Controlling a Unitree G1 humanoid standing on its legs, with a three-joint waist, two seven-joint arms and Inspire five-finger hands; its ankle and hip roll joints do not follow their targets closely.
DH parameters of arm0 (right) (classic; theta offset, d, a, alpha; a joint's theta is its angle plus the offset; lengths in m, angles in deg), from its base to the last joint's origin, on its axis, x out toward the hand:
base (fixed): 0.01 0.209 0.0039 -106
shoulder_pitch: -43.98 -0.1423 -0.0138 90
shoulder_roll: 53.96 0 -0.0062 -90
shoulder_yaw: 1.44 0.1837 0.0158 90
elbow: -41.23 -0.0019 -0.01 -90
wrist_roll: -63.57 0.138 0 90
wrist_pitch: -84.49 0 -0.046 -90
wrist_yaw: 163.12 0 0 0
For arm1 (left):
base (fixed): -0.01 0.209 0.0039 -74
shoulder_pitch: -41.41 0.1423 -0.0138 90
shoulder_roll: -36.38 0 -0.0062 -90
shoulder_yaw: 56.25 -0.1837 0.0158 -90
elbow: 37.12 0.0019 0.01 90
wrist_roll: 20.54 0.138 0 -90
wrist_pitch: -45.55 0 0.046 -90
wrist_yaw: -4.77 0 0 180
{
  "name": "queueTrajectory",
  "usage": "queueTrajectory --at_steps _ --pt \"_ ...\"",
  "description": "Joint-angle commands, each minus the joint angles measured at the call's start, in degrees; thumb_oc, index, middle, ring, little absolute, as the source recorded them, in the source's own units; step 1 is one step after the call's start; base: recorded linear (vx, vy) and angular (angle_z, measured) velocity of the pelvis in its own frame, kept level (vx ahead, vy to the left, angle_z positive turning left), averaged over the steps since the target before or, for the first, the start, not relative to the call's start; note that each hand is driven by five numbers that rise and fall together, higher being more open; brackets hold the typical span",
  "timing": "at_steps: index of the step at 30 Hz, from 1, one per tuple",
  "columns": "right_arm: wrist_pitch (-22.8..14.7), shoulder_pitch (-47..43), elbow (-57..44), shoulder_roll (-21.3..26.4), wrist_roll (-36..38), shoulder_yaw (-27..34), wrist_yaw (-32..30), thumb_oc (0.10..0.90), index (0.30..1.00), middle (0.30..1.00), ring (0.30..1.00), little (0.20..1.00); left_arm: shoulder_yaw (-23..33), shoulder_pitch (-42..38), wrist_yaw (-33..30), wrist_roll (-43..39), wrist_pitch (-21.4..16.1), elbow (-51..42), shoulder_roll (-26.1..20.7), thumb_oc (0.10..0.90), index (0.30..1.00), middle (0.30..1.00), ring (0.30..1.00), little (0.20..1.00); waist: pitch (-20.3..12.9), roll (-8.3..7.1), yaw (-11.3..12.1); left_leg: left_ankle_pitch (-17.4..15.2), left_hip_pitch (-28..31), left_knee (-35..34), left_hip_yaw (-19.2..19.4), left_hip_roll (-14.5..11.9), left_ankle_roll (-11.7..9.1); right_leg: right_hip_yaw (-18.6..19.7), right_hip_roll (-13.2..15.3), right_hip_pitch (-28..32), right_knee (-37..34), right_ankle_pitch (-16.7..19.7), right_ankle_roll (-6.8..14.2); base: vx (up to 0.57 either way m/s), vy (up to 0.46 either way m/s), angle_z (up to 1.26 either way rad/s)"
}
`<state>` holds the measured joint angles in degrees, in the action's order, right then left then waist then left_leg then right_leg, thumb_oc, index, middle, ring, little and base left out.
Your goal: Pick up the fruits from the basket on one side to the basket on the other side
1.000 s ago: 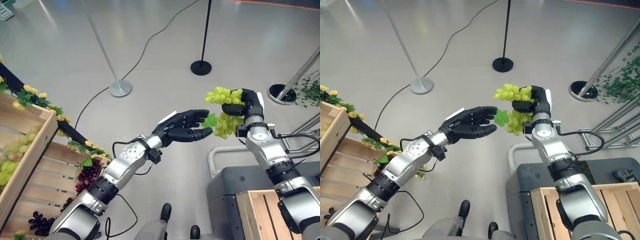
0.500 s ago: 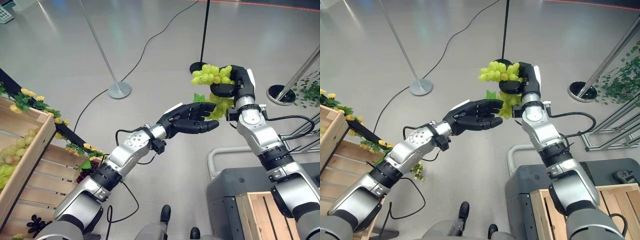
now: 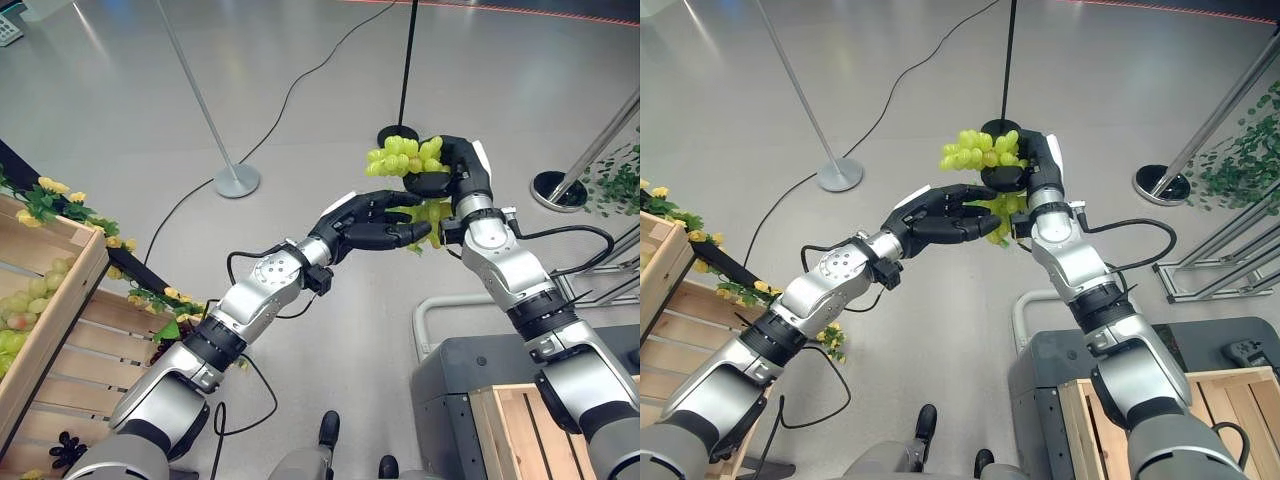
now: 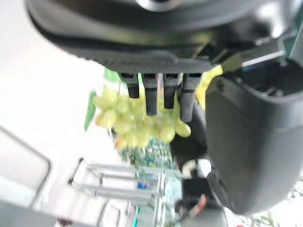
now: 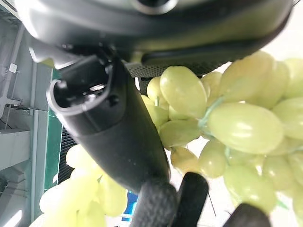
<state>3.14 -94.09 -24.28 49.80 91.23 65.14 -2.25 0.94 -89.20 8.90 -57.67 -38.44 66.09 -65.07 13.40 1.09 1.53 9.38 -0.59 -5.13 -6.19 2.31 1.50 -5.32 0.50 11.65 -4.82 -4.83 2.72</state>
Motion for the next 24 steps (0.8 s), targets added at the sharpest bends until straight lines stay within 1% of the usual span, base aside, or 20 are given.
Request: queueTrajectory --at_steps 1,6,10,12,17,24 --pt "-4.5 -5.7 -3.4 -1.9 -0.2 -0.6 -0.8 0.400 0.300 0.300 0.300 0.300 5.2 -5.8 -6.2 4.2 -6.3 5.6 3.5 0.800 0.900 0.900 0.900 0.900 -12.9 -2.92 0.2 -8.5 6.0 0.1 4.9 -3.1 -2.9 -0.8 3.4 -5.1 -0.2 6.9 0.6 0.00 0.000 0.00" --pt "-4.1 -4.6 -4.3 -1.1 -1.9 0.9 -3.0 0.400 0.300 0.300 0.300 0.300 6.1 -3.4 -9.0 9.3 -5.3 1.7 2.5 0.800 0.900 0.900 0.900 0.900 -12.7 -3.02 0.9 -8.6 6.0 0.1 4.3 -3.0 -2.8 -1.1 3.4 -4.9 -0.2 6.7 0.7 0.00 0.000 0.00" --pt "-4.4 -3.8 -4.5 0.3 -2.2 2.3 -3.7 0.400 0.300 0.300 0.300 0.300 6.3 -0.5 -9.2 13.3 -3.5 -1.0 1.1 0.800 0.900 0.900 0.900 0.900 -12.4 -3.14 1.5 -8.7 6.1 0.1 3.9 -3.1 -2.8 -1.5 3.5 -4.8 -0.2 6.6 0.7 0.00 0.000 0.00" --pt "-4.6 -3.6 -4.7 0.8 -1.9 2.6 -4.2 0.400 0.300 0.300 0.300 0.300 6.2 0.5 -8.8 14.0 -2.7 -1.9 0.6 0.800 0.900 0.900 0.900 0.900 -12.3 -3.21 1.8 -8.8 6.1 0.1 3.8 -3.1 -2.8 -1.7 3.5 -4.7 -0.2 6.5 0.8 0.00 -0.004 0.02" --pt "-5.6 -3.9 -3.6 1.4 -0.9 3.0 -4.4 0.400 0.300 0.300 0.300 0.300 5.7 2.1 -6.9 12.2 -1.9 -2.5 -0.3 0.800 0.900 0.900 0.900 0.900 -12.2 -3.21 2.3 -8.8 6.1 0.1 3.6 -3.1 -2.8 -2.0 3.6 -4.6 -0.2 6.5 0.8 0.00 -0.006 0.09" --pt "-6.4 -3.6 -4.4 0.9 -0.3 2.2 -3.1 0.400 0.300 0.300 0.300 0.300 4.2 3.1 -2.7 7.3 0.0 -1.5 0.9 0.800 0.900 0.900 0.900 0.900 -12.1 -3.03 2.1 -8.6 6.3 0.1 3.8 -3.2 -2.8 -2.2 3.8 -4.6 -0.2 6.8 1.0 0.00 0.000 0.00"
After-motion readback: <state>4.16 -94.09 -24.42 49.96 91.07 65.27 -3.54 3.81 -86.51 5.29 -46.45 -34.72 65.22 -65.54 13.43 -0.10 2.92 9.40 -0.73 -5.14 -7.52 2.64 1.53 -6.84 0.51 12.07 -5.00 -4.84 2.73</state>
